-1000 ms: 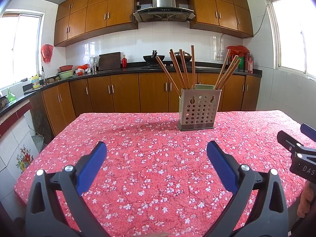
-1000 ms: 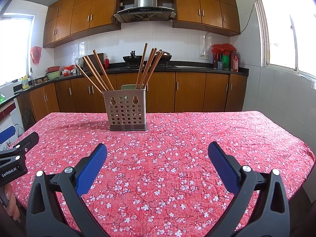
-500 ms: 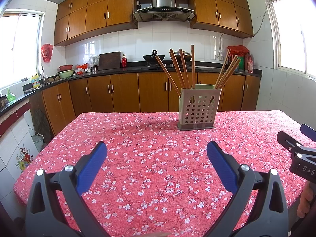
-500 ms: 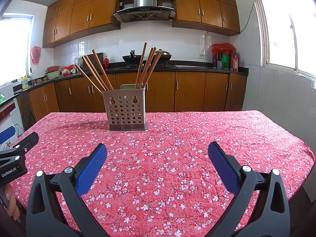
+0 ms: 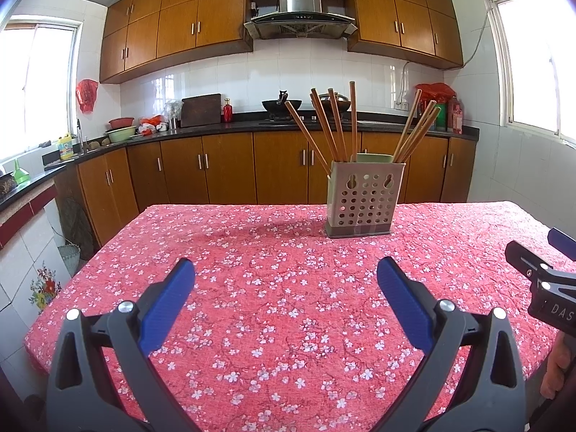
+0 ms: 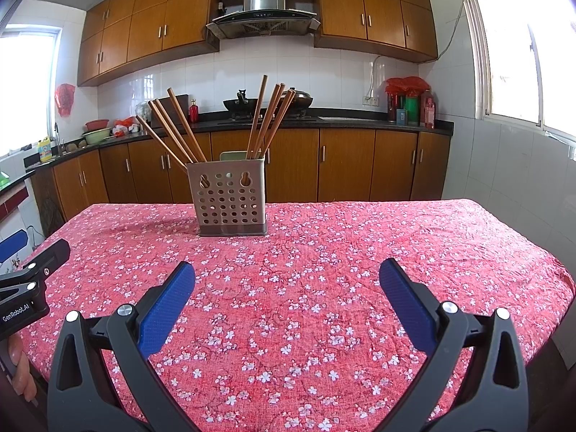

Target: Organize utensils

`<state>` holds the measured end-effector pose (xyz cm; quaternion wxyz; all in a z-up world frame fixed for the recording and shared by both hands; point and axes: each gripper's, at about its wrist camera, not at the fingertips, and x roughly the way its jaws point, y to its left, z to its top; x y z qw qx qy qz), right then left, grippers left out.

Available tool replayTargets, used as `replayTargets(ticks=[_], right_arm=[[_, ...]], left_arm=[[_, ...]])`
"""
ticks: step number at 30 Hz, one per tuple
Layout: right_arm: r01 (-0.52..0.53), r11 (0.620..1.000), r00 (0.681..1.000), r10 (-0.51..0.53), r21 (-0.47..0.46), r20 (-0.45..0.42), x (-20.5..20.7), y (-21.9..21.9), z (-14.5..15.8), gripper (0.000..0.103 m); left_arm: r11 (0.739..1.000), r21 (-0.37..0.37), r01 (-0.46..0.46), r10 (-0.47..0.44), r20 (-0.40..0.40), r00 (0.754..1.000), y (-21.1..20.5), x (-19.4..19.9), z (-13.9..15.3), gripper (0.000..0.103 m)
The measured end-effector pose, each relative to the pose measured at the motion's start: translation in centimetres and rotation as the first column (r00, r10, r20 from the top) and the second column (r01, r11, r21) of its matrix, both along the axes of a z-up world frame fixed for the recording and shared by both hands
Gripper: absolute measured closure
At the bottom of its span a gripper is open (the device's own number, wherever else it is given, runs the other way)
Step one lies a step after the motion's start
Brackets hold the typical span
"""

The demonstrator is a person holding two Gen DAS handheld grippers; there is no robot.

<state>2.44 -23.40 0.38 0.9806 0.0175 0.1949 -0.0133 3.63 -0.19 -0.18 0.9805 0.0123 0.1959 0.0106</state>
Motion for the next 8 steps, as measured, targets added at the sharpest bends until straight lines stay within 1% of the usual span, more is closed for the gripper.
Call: replayTargets(ticks=[8], right_arm=[[0.0, 1.0, 1.0, 0.0, 0.0, 0.0, 0.05, -0.02, 0.04, 0.002]], left_arm=[[1.0, -0.005, 0.0, 0.0, -0.007, 1.0, -0.04, -0.01, -0.01, 0.004]])
